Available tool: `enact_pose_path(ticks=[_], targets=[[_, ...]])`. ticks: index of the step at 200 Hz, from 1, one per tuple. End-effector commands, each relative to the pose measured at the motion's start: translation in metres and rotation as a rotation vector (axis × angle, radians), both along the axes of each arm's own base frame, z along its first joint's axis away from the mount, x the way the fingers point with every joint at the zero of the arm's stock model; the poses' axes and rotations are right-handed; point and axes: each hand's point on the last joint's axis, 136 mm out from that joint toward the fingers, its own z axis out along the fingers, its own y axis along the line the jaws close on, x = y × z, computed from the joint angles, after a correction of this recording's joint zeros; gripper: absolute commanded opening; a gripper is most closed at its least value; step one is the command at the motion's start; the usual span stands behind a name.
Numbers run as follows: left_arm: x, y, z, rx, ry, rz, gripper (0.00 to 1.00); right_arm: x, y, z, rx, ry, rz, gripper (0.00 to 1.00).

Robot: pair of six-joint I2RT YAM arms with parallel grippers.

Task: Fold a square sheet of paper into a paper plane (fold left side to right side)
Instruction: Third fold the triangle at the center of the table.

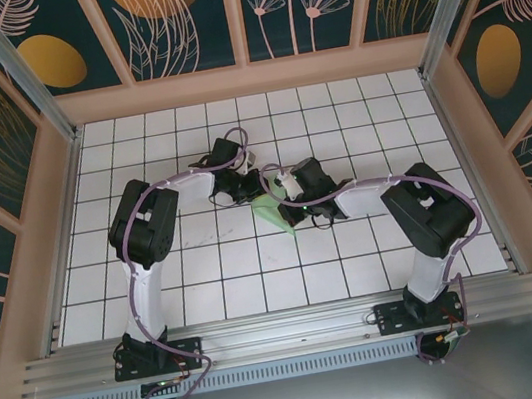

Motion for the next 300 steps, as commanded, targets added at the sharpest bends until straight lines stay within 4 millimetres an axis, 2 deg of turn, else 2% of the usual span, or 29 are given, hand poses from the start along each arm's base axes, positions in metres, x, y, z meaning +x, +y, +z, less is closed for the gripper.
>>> enact_pose_path(ticks=[1,121,209,241,262,300], targets=[[-0.008,0.007,-0.024,0.065,0.041,0.001,0.14,0.006,0.002,0.000,0.010,0.012,-0.009,0.00],[-0.009,0.006,-0.025,0.067,0.041,0.000,0.14,0.010,-0.001,-0.002,-0.002,0.018,-0.031,0.00],[-0.009,0.007,-0.022,0.066,0.035,0.001,0.17,0.005,-0.007,-0.017,-0.045,0.054,-0.031,0.00],[-0.002,0.012,-0.008,0.095,-0.011,0.013,0.24,0.002,-0.009,-0.021,-0.058,0.066,-0.030,0.00],[0.007,0.016,0.009,0.088,-0.044,0.026,0.28,0.000,-0.009,-0.024,-0.066,0.076,-0.017,0.00],[0.030,0.036,0.040,0.082,-0.109,0.070,0.33,-0.003,-0.009,-0.030,-0.079,0.091,-0.002,0.00]])
